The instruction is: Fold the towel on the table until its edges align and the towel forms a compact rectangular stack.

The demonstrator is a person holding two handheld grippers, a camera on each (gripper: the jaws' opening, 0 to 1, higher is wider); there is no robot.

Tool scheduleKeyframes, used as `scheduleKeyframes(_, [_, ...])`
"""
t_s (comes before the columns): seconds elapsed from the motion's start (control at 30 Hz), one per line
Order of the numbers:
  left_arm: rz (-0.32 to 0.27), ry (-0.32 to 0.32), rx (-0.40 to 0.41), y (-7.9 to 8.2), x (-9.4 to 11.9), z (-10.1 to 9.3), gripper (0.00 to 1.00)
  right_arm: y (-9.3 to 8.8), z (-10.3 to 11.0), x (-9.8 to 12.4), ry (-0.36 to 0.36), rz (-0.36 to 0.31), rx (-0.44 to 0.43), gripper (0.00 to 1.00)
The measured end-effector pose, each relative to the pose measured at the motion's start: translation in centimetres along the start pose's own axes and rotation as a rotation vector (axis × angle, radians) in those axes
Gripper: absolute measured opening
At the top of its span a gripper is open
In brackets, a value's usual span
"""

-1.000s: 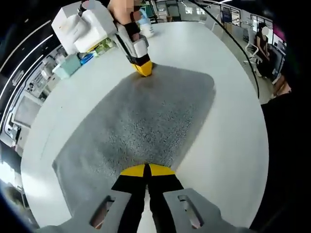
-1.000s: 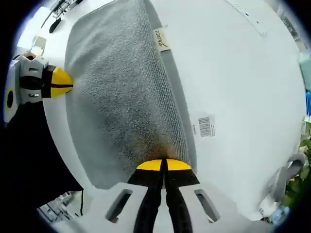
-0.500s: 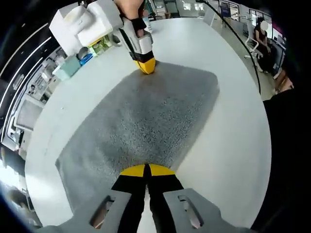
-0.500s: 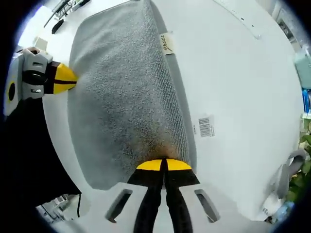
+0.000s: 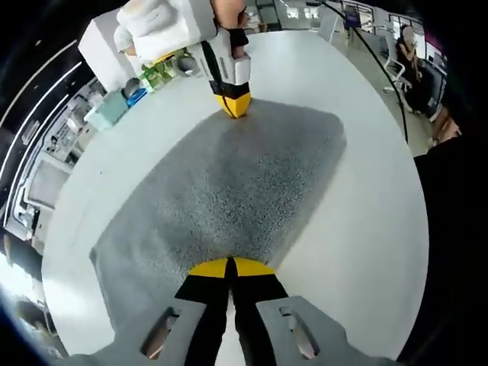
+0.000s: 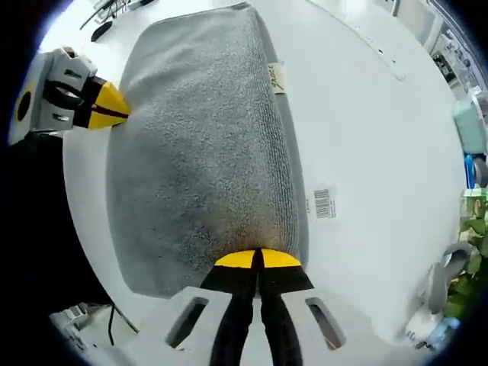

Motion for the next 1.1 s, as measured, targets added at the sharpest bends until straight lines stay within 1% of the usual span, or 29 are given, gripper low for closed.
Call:
scheduleKeyframes(0.1, [0.002,-0.003,0.017,0.0,0.1,0.2,0.01,0.0,0.4,0.0,0.002,0.022,0.006,0.0])
scheduleKeyframes(0.23, [-0.001,-0.001,0.026,-0.2,0.1,0.3,0.01,-0.1,0.7,0.0,0.007,0.033,0.013,0.0])
scheduleKeyframes(0.37, [-0.001,0.009,0.012,-0.3,0.2,0.2,0.01,-0.3,0.8,0.1,0.013,0.02,-0.008,0.0])
scheduleKeyframes(0.47, [-0.005,0.002,0.017,-0.4,0.2,0.3,0.01,-0.5,1.2,0.1,0.004,0.008,-0.024,0.0])
scheduleKeyframes(0.57, [-0.006,-0.008,0.022,-0.4,0.2,0.4,0.01,-0.7,1.5,0.1,-0.02,-0.008,-0.018,0.0])
scheduleKeyframes(0.7, [-0.018,-0.014,0.032,-0.5,0.2,0.5,0.01,-1.0,1.7,0.1,-0.057,-0.036,-0.035,0.0])
scheduleKeyframes(0.83, [-0.053,-0.028,0.049,-0.9,0.2,0.7,0.01,-1.4,2.2,0.1,-0.105,-0.073,-0.044,0.0])
scheduleKeyframes(0.9, [-0.078,-0.041,0.096,-1.1,0.2,0.8,0.01,-1.5,2.5,0.1,-0.129,-0.087,-0.022,0.0])
scheduleKeyframes(0.97, [-0.079,-0.04,0.091,-1.1,0.2,0.8,0.01,-1.6,2.7,0.0,-0.15,-0.098,-0.005,0.0])
scheduleKeyframes(1.1, [-0.072,-0.031,0.069,-1.0,0.1,0.7,0.01,-1.7,3.1,0.0,-0.192,-0.119,-0.018,0.0])
Point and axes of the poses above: the point that each gripper's makers call its tool centre point, and the gripper's own axes: x roughly backward along the fingers, z roughly to its left, y roughly out of its top, the point moved 10 cm from there along x, roughly backward along the fingers, and after that the axes turned 15 degrees about x, right-handed, at the moved point
